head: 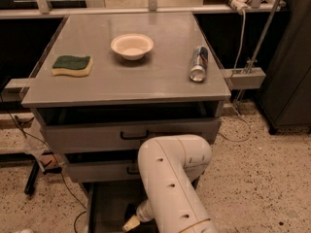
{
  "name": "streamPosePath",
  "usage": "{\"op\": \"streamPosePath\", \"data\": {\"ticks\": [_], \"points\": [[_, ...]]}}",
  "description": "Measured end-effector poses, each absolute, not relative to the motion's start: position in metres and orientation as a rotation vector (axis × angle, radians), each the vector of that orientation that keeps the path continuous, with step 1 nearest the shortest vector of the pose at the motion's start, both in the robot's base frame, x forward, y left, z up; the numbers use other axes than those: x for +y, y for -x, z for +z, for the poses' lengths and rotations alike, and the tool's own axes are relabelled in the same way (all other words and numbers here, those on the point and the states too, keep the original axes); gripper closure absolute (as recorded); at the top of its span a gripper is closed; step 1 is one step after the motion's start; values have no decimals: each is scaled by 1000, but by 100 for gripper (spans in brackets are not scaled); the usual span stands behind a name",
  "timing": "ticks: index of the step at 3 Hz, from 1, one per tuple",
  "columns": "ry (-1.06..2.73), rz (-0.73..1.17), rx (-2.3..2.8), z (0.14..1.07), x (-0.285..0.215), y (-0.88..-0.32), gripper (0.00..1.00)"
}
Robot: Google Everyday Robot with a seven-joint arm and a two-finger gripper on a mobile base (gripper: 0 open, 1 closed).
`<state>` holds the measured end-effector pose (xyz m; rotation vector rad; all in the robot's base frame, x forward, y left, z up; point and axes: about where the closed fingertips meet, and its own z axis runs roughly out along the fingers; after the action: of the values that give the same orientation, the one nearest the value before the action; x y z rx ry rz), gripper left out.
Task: Pick rxbar chocolate from bottom drawer and place on counter
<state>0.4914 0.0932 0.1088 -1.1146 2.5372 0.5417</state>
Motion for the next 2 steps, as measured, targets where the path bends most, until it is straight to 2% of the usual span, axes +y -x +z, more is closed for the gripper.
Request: {"op": "streamPosePath", "data": {"ticks": [1,2], "points": [[1103,538,2557,101,94,-487,0],[1103,538,2557,101,94,-487,18]]}}
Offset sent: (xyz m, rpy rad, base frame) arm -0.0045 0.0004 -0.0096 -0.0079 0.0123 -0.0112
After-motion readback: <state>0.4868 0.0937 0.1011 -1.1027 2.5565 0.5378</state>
